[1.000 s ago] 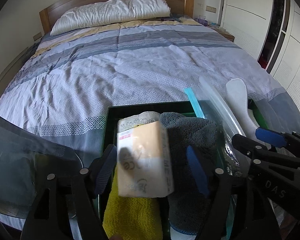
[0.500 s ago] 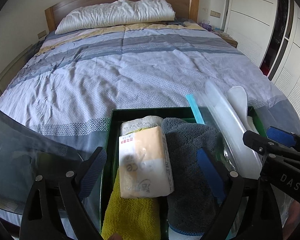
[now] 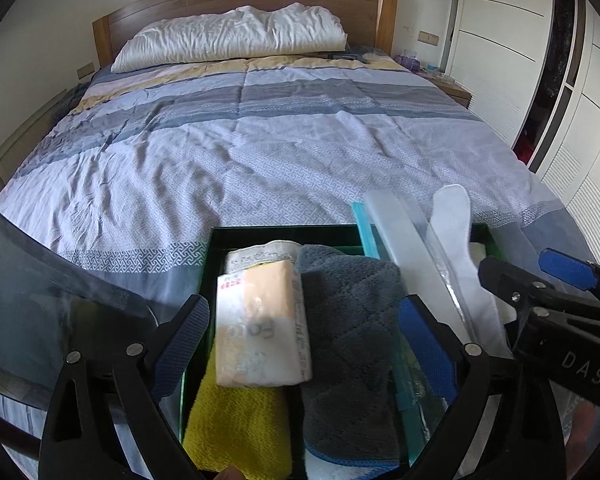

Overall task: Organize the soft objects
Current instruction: 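Open the left gripper on the tissue pack while the right opens on the bag, then raise both open grippers up and back away from the green tray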

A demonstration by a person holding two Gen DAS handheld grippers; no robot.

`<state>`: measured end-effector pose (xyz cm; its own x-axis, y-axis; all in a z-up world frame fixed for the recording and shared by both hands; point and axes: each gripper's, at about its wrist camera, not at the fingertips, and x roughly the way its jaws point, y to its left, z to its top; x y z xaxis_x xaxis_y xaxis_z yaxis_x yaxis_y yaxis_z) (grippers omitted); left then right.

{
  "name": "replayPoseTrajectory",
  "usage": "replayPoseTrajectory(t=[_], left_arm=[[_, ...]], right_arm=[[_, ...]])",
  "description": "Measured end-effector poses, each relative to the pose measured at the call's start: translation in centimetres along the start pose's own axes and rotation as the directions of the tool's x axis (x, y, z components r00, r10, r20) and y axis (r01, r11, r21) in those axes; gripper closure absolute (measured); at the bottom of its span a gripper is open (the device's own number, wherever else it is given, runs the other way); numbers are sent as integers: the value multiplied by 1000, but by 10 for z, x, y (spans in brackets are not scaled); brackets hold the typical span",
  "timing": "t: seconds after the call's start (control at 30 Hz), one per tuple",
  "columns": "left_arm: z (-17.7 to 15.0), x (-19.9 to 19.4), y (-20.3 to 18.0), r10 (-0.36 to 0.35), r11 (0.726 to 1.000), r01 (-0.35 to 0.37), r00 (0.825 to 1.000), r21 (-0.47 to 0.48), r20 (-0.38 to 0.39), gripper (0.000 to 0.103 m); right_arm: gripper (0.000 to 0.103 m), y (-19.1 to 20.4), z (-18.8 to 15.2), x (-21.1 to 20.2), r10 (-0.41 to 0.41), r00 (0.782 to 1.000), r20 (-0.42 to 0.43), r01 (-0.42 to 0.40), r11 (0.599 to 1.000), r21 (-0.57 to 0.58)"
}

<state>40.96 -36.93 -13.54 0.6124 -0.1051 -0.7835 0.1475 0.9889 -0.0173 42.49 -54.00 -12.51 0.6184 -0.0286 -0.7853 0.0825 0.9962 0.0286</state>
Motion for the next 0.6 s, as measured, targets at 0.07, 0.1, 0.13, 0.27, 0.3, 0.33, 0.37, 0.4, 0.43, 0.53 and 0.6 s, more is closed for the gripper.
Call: replayPoseTrajectory(t=[0.07,0.1,0.13,0.27,0.3,0.33,0.37,0.4,0.43,0.53,0.6], left_arm=[[-1,-1,-3,-6,1000,6,1000,2,0,10],[-1,-2,-5,-8,1000,8,1000,2,0,10],[-1,-3,-6,-7,1000,7,1000,5,2,10],[-2,-5,-10,-7,1000,7,1000,13,2,10],[-2,-5,-10,-6,1000,6,1000,13,3,10],[-2,-5,-10,-7,1000,7,1000,12,2,10],[-2,-5,-10,-7,1000,7,1000,13,1,10],[-2,-5,-10,-5,1000,5,1000,13,1,10],[-3,-6,-11,-2,1000,2,1000,14,1,10],[-5,-8,-13,-1,1000,1,1000,22,0,10],[-5,-9,-15,-2,1000,2,1000,25,0,10]], right_arm=[[22,1,1,-2,4,1000,4,-4,1000,-11],[22,3,1,-3,4,1000,6,-4,1000,-15],[21,3,1,-3,5,1000,7,-5,1000,-17],[18,0,2,-6,9,1000,15,-9,1000,-12],[18,-1,2,-7,11,1000,16,-11,1000,-10],[18,-2,2,-8,11,1000,18,-11,1000,-8],[17,-2,2,-9,9,1000,19,-9,1000,-8],[14,-3,2,-10,5,1000,22,-5,1000,-9],[12,-3,1,-11,3,1000,26,-3,1000,-8],[6,-3,2,-15,-1,999,38,1,1000,-6],[0,-3,2,-18,-5,999,44,5,1000,-6]])
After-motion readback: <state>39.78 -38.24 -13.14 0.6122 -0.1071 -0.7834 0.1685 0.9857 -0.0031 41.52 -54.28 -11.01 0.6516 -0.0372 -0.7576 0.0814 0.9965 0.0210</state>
